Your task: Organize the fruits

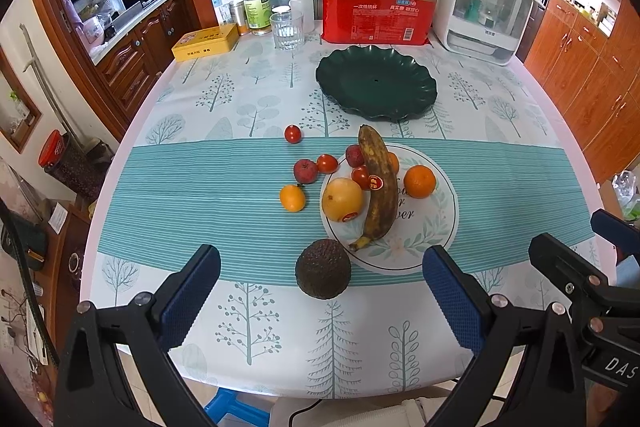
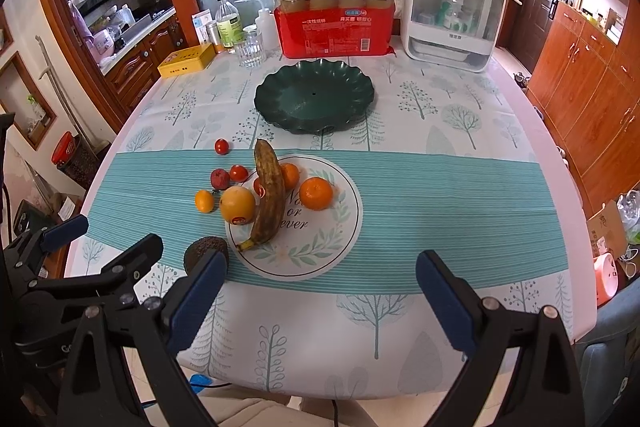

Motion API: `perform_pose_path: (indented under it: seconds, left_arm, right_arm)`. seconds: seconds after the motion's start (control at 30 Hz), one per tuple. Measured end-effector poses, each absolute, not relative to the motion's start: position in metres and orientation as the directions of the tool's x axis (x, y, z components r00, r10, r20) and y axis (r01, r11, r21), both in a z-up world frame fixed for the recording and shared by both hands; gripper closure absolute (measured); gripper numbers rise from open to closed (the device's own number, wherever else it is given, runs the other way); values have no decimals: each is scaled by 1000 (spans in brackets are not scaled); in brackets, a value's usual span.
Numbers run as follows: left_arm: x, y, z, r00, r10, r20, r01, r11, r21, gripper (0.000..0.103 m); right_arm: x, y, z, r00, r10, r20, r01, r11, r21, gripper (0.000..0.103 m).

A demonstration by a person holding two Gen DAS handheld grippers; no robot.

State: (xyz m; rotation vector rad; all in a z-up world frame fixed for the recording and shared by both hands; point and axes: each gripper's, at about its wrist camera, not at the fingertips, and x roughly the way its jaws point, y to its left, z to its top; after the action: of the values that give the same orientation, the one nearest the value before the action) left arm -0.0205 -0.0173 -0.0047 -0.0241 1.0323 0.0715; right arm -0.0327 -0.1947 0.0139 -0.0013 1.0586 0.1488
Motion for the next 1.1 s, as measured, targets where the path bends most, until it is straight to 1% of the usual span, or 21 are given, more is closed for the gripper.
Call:
perform_pose_path:
  seconds: [0.37, 0.67, 0.93, 1.1]
  left_arm:
    - [-20, -17, -3, 511, 53, -858, -74, 997, 18, 2]
    - [-14, -24, 0, 508, 77, -858, -106, 994, 27, 2]
    - [-11, -30, -18, 476, 50, -878, -111, 994, -4, 2]
    - [-2, -25, -36, 451, 29, -892, -125, 992, -31, 2]
  right_arm:
    - [-31, -195, 15, 483, 125, -867, -128, 989, 71, 7]
    - [-23, -202, 18, 488, 143, -861, -166, 984, 69, 7]
    - [-14, -209, 0, 438, 177, -881, -191, 976, 101, 7]
    - [-6, -209, -19, 407, 163, -899, -188, 978, 92, 7]
